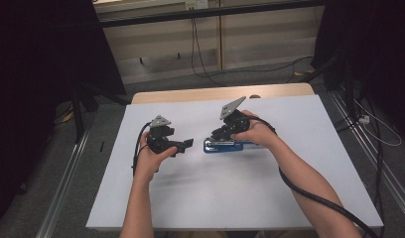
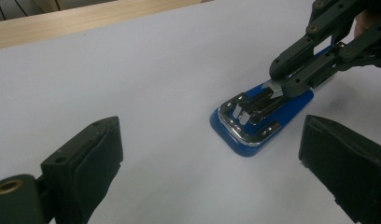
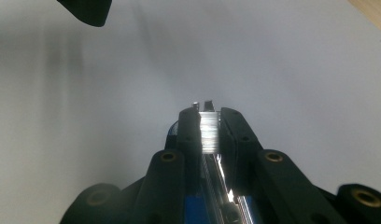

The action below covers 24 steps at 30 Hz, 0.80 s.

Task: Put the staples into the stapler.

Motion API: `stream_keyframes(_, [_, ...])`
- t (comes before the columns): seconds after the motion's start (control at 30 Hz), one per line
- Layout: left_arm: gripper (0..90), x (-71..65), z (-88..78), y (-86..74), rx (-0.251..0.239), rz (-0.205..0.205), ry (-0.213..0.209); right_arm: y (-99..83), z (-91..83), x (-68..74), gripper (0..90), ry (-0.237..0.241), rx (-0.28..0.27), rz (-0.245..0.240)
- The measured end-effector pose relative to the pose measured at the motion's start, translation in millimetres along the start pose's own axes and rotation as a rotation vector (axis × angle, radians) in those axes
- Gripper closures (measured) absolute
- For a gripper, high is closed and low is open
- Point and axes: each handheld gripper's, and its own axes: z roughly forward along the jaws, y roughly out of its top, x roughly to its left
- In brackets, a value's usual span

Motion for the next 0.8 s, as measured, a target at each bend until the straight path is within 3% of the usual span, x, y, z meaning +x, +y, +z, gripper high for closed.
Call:
stream_keyframes(0.47, [6.3, 0.8, -0.6, -0.8, 0.004, 0.004, 0.0, 1.3, 6.2, -1.5, 78.9, 0.019, 0.001, -0.022])
stream_keyframes(0.8, [6.3, 1.3, -0.9, -1.3, 0.004, 0.004, 0.004, 0.7, 12.4, -5.0, 78.9, 0.035, 0.015, -0.066])
